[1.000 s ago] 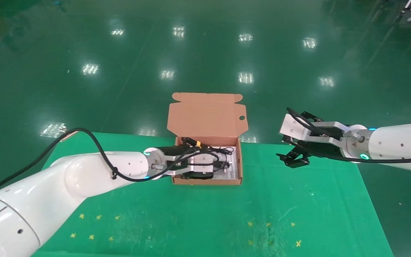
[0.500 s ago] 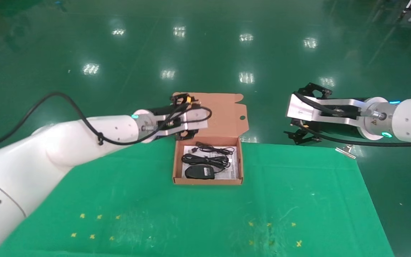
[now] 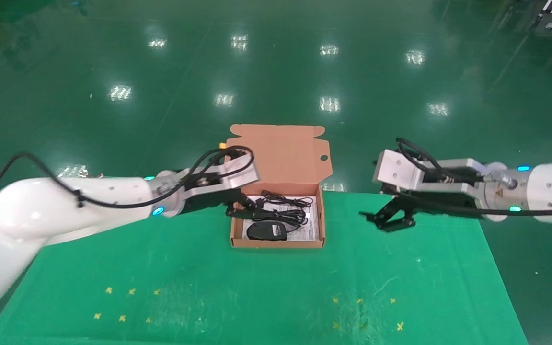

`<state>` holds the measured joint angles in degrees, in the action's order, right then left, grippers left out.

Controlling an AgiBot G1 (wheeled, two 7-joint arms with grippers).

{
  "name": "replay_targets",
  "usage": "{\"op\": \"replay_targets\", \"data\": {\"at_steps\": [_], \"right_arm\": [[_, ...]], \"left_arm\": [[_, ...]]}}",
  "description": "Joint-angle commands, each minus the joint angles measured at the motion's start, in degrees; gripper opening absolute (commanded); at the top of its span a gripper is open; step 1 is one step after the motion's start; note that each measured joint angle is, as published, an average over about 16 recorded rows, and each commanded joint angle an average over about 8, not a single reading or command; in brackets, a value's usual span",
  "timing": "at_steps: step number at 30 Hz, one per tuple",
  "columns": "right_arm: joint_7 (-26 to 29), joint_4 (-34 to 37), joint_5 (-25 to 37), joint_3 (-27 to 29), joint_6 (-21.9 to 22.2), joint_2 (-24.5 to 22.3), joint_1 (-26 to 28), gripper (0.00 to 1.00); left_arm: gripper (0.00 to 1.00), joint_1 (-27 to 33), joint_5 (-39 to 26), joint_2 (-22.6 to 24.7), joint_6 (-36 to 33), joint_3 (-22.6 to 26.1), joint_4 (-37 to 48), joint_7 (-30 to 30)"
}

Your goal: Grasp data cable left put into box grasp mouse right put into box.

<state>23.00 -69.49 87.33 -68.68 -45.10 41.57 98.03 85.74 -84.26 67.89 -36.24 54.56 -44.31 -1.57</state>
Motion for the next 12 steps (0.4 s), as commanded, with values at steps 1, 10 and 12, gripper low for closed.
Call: {"op": "replay_targets", "data": {"at_steps": [1, 10, 12], "right_arm": [[-0.5, -0.2, -1.8, 2.1, -1.6, -0.3, -1.5, 1.0], [-2.9, -1.0, -10.7, 12.4, -9.6, -1.5, -8.6, 1.0], [-3.2, -1.1, -11.8, 13.6, -10.5, -1.7, -9.5, 1.0]], "left_arm": [[1.0, -1.0, 1.7, -1.3, -2.0, -1.6, -1.2, 0.5], [1.0, -5.7, 10.1, -7.8, -11.8, -9.2, -7.0, 2.9], [1.0, -6.3, 11.1, -8.6, -12.9, -10.1, -7.6, 3.2]]}}
